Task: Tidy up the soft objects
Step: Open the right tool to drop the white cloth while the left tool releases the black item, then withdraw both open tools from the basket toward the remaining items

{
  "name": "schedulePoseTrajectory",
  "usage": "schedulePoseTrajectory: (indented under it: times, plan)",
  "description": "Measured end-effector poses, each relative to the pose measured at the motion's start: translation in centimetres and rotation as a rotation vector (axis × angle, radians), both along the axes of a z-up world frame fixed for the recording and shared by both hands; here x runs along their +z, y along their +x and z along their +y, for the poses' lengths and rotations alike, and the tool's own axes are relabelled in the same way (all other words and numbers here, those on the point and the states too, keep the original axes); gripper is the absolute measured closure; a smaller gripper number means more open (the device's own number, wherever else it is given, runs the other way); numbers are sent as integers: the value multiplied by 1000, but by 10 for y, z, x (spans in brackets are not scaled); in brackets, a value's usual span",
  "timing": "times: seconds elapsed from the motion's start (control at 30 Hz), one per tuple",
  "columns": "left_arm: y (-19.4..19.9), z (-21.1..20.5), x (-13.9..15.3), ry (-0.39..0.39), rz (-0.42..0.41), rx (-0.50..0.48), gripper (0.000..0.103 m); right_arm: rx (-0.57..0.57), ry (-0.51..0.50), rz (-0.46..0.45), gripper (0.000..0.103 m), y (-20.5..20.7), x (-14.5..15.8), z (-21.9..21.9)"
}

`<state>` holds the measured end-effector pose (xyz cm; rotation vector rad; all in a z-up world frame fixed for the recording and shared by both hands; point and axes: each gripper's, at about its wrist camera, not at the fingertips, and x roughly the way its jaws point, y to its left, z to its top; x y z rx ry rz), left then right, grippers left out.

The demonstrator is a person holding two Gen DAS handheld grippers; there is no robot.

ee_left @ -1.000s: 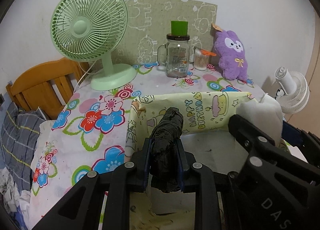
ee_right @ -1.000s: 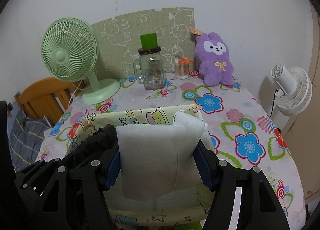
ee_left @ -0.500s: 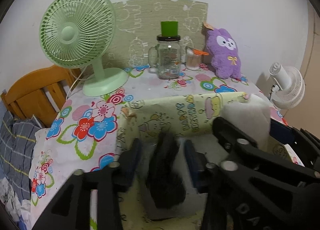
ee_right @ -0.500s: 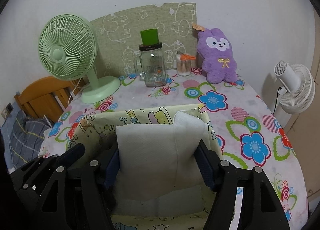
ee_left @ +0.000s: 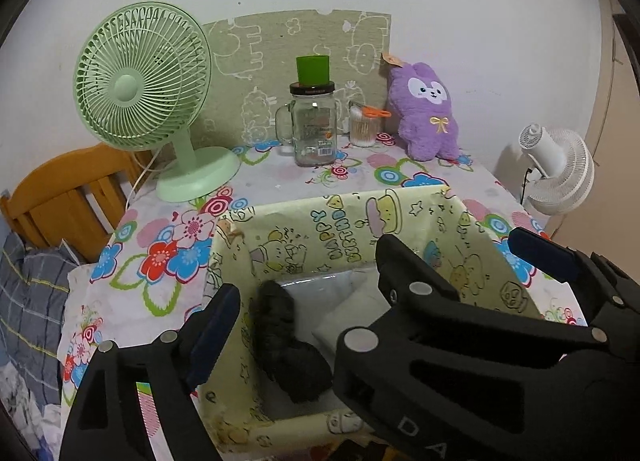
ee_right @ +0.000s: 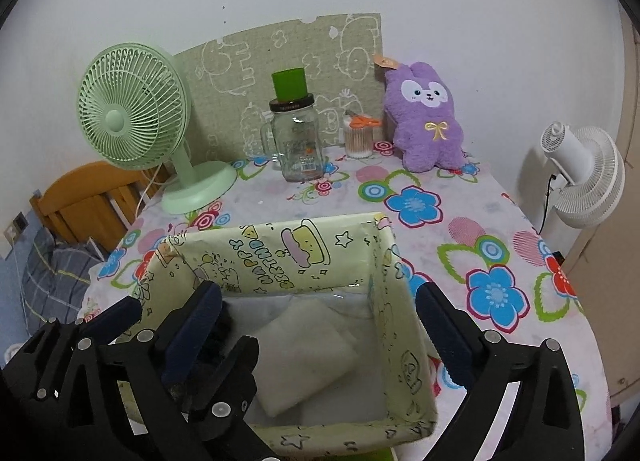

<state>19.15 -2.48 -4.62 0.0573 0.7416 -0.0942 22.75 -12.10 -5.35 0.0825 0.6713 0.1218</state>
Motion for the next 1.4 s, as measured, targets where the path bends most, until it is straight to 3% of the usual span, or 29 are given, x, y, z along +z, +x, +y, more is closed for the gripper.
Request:
schedulePoseTrajectory:
  times: [0.13, 1.4]
  plan:
    - [-11, -4, 5, 35, -44, 32, 7, 3, 1, -4, 3, -7, 2, -4]
    - [-96, -8, 40, -47, -150, 14, 8, 20, -2, -147, 3, -103, 47, -16]
